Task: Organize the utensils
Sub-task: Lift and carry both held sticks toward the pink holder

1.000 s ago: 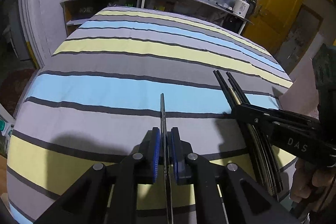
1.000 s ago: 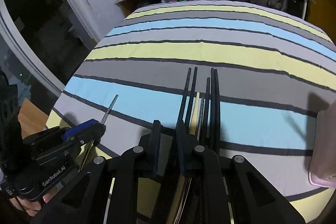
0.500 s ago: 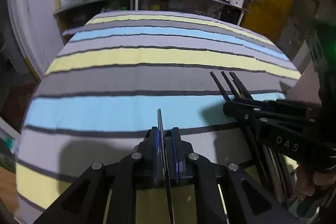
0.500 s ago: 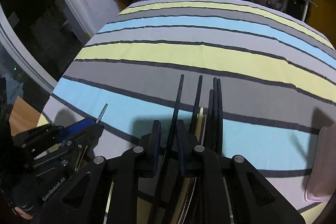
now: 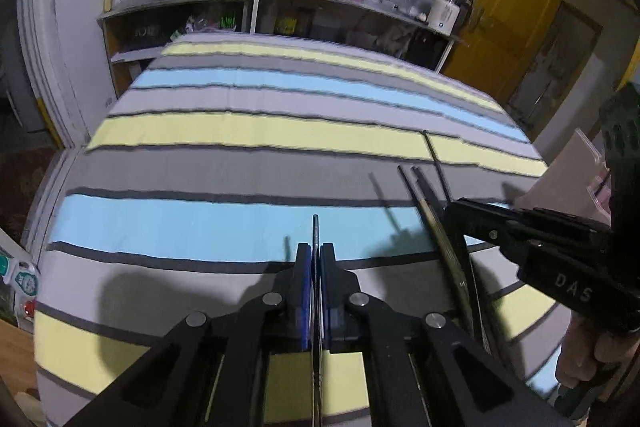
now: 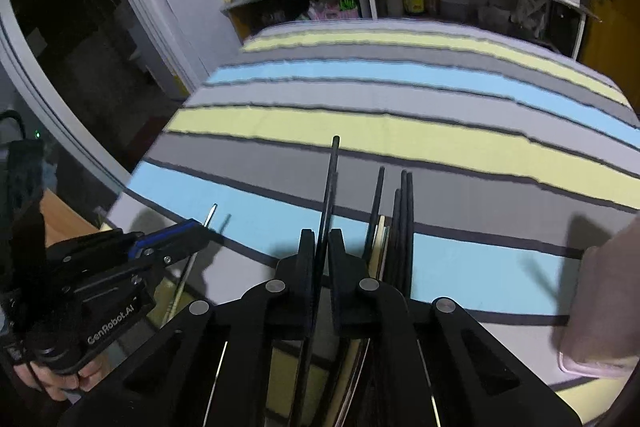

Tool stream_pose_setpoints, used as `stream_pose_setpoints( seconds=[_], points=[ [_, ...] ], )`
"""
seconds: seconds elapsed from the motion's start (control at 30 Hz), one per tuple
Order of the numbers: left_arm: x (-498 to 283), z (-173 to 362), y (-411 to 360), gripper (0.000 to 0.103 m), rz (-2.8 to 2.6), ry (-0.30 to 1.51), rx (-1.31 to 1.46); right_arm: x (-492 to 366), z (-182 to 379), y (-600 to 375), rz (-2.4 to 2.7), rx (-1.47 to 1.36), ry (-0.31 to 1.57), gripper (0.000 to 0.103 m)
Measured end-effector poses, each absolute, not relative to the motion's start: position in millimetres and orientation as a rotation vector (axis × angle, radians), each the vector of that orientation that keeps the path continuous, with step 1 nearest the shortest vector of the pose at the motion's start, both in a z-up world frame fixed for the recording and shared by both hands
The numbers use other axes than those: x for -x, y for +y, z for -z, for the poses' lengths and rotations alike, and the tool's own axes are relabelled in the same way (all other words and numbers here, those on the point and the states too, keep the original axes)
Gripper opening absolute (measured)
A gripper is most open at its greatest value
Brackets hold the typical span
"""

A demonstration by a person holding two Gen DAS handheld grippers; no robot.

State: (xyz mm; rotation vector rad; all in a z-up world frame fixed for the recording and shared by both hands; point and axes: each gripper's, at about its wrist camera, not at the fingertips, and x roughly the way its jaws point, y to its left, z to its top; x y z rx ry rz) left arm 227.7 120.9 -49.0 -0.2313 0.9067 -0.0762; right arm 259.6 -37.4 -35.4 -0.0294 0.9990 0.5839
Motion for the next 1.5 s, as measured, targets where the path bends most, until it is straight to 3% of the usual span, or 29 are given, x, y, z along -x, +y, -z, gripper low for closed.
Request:
stream_pose_setpoints(
  seconds=[0.53,1.0,1.5],
  points=[
    [-168.7,-36.9,106.4,0.004,0.165,0.798,0.249,-198.5,-51.7,-85.7,-0.603,-0.064,0.806,0.005],
    [-142.0,-67.9,73.4,0.004,0.238,0.767,0.207,-162.2,-72.6,-134.0,-0.552,-0.125,0.742,0.005],
    [-168.3,-96.4,0.4,0.004,0.415,0.768,0.174,-148.1,-97.3,-202.7,-0.43,-0.193,0.668,0.005]
  ],
)
